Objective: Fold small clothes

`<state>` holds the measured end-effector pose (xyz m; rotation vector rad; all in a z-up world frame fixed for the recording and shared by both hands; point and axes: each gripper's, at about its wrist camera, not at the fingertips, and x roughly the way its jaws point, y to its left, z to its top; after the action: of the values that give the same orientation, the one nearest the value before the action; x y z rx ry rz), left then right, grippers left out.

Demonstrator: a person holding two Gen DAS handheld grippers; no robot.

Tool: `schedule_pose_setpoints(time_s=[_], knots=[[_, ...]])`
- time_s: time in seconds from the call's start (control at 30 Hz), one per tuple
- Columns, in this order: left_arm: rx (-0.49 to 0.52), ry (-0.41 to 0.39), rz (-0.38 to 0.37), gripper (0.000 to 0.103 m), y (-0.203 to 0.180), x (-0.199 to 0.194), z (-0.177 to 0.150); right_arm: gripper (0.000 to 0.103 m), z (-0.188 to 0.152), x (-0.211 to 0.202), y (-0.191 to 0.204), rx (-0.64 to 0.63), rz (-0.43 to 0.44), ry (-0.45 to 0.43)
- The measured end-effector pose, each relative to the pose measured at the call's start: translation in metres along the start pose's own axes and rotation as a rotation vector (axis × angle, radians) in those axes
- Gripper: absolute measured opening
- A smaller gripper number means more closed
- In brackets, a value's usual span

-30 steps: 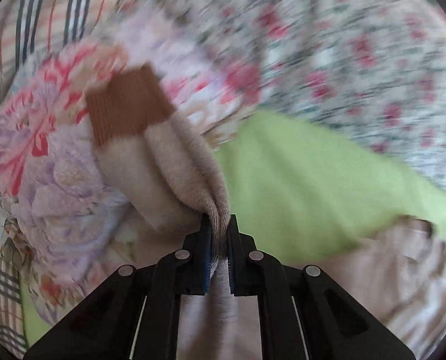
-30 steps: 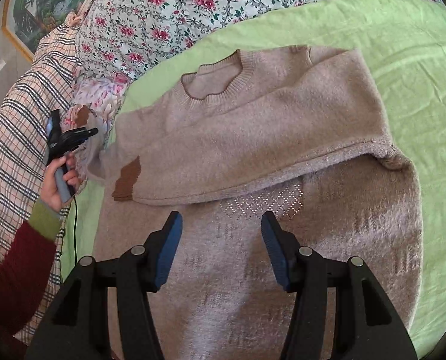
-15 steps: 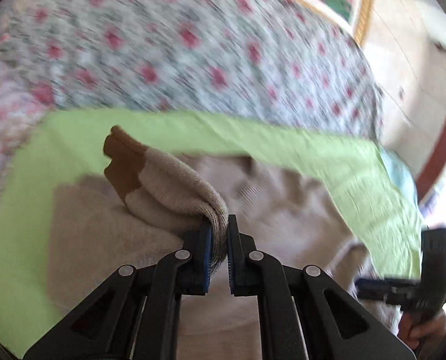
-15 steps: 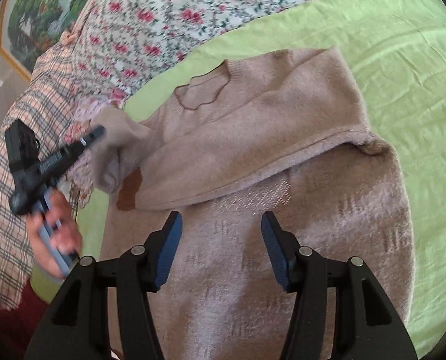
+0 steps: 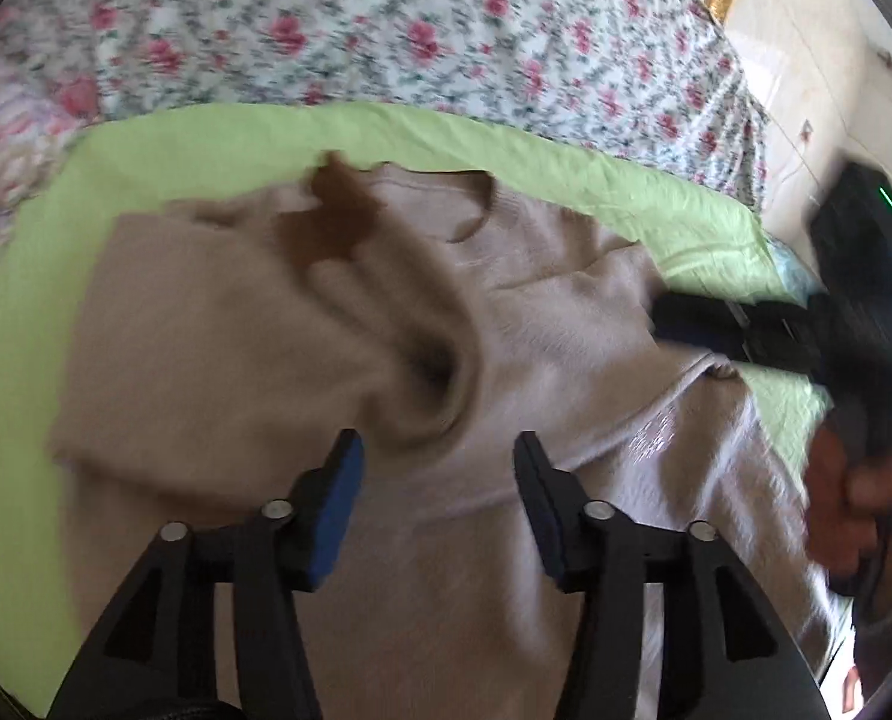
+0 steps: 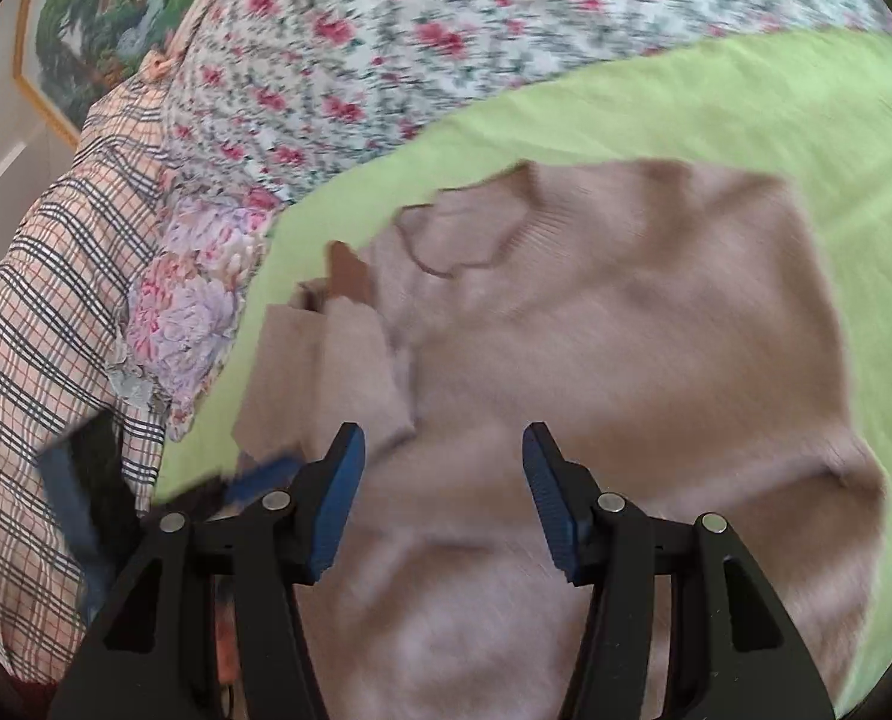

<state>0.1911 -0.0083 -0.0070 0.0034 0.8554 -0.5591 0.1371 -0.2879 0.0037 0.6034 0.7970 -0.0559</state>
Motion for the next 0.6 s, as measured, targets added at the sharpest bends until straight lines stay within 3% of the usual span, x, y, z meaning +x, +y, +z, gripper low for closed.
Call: schedule_pose_setpoints(time_s=[0.07, 0.2, 0.3, 0.37, 0.4, 0.6], knots=[[-0.017, -0.011, 0.048, 0.056, 0.019, -0.017, -0.009, 0.056, 0.018, 0.025, 0.017, -0.032, 0.009, 0.017], [-0.103, -0.001, 0.222, 0.058, 0.077, -0.029, -0.015, 0.056, 0.041, 0.071, 0.044, -0.091, 0.003, 0.051], [-0.173, 0.051, 0.305, 0.058, 0.117, -0.018, -0.013, 0.056, 0.049, 0.105, 0.054, -0.146, -0.09, 0.101], [-0.182, 0.087, 0.347, 0.057, 0.131, -0.007, -0.012, 0.023, 0.049, 0.109, 0.053, -0.152, -0.097, 0.114], [-0.177, 0.101, 0.379, 0.058, 0.137, -0.001, -0.011, 0.006, 0.049, 0.101, 0.05, -0.138, -0.093, 0.086], [-0.192, 0.089, 0.473, 0.057, 0.134, 0.014, 0.006, 0.006, 0.037, -0.025, 0.004, 0.015, -0.015, -0.292]])
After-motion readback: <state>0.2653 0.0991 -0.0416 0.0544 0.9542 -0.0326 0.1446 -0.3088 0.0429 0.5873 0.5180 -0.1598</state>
